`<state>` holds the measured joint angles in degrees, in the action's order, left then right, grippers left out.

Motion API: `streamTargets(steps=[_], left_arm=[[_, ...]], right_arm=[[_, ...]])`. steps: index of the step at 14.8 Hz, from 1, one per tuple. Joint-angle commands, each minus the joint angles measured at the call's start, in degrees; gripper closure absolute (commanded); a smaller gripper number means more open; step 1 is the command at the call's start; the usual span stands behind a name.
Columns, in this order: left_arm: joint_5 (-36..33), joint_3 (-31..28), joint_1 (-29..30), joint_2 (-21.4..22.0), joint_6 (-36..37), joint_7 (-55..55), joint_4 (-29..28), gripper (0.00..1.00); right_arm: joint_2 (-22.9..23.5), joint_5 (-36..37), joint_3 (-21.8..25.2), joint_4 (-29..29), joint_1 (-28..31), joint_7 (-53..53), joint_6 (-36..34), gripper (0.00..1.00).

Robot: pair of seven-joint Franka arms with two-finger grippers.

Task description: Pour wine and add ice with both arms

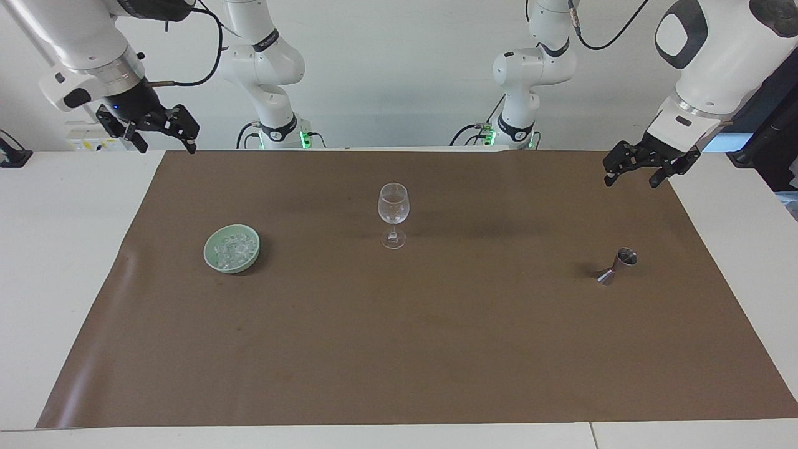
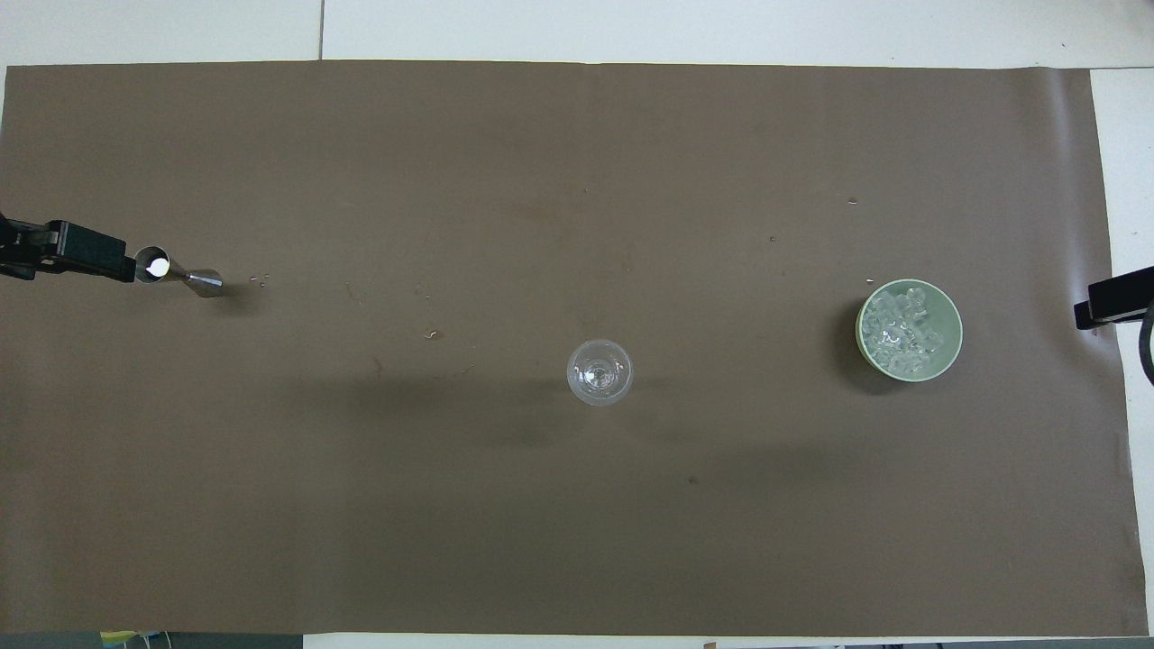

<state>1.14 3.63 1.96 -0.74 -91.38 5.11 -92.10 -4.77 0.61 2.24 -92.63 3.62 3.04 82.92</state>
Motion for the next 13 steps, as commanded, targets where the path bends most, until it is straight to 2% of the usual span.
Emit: streamTargets(steps=[1,7,11,13], left_arm=[[-0.87,-0.03,-0.28,0.21,0.68,0.42,0.08,0.00],[-0.96,-0.46,0.24,0.47,2.70,0.25,0.00,0.00],[1.75,-0.73,2.60,-0.49,4.80,-5.20,1.22,0.00],[4.13,-0.73,3.66,-3.20,5.69,-14.55,4.11,0.00]], right_arm=[[-1.47,-0.52,-0.31,-1.59,0.87,0.91,0.48,0.00],[-1.56,-0.52,-0.31,-1.68,0.78,1.00,0.48,0.00],[-1.56,-0.52,-0.31,-1.68,0.78,1.00,0.48,0.00],[-1.56,-0.52,-0.31,-1.68,0.78,1.00,0.48,0.00]])
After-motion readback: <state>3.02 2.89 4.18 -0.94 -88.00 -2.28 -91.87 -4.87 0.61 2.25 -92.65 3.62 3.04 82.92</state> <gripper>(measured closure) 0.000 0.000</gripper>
